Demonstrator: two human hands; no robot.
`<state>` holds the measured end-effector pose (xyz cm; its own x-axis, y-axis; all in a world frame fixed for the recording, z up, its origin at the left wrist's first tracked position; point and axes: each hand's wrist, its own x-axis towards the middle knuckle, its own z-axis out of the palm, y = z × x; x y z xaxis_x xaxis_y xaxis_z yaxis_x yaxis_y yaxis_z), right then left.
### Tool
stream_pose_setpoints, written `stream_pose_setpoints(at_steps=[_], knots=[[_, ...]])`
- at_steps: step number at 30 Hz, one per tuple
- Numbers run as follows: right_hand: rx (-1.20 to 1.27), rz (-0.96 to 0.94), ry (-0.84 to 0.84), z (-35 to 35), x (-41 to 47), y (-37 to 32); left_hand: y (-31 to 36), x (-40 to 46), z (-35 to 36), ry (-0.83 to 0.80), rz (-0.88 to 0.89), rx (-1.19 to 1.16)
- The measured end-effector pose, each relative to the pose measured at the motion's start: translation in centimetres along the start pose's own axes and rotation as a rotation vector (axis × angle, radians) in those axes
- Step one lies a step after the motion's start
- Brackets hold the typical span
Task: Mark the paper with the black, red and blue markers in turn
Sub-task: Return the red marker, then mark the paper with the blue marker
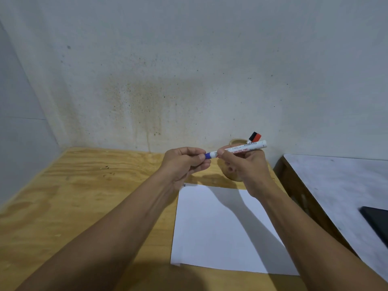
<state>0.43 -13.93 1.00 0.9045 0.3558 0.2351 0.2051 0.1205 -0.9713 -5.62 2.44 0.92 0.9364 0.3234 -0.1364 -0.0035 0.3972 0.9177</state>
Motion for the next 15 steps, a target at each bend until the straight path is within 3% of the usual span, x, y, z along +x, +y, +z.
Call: stream_pose_setpoints(at_steps=[8,11,15], knots=[[-0.181,0.005,0.025,-2.1,1.0,-1.5,-0.7,0.0,3.7,-0.021,0.071,0.052],[-0.288,-0.019,0.078,-4.4,3.2,-4.1,-1.3,1.0,5.3,0.084,0.263,0.481],[-0.862,0.057,0.046,-7.3,5.6,-7.8,-1.8,2.4,5.7,-0.011,0.551,1.0]])
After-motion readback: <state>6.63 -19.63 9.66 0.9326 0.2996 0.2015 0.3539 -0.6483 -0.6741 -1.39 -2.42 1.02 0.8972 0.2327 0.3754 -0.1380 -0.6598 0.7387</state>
